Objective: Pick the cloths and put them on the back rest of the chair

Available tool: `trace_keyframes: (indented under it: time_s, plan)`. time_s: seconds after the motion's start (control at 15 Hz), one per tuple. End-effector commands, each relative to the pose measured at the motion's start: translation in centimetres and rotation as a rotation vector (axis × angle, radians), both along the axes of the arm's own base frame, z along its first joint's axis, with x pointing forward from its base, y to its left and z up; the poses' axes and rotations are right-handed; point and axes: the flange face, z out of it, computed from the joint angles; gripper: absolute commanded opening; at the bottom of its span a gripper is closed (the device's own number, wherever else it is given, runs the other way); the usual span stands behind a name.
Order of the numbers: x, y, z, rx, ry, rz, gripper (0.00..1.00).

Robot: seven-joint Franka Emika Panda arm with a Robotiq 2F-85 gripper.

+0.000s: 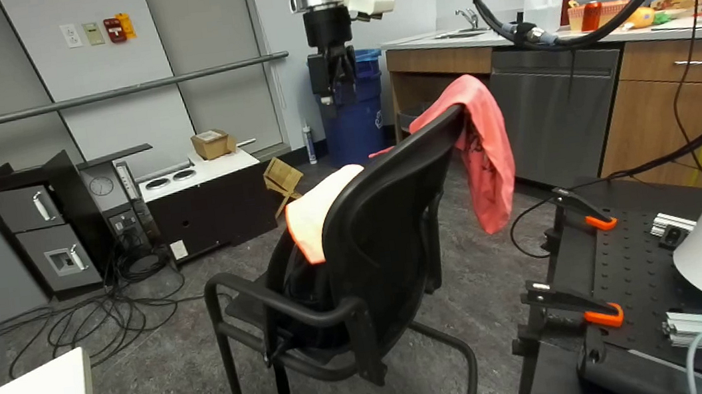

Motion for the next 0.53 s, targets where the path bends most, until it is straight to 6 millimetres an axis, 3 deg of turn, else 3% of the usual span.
trace_keyframes:
  time_s: [0.0,0.47]
  plan:
    - [2.4,0.5,-3.2,0.041,0.022,-0.008,1.0]
    - [3.4,-0.6,-8.1,0.072,0.101,-0.059,1.0]
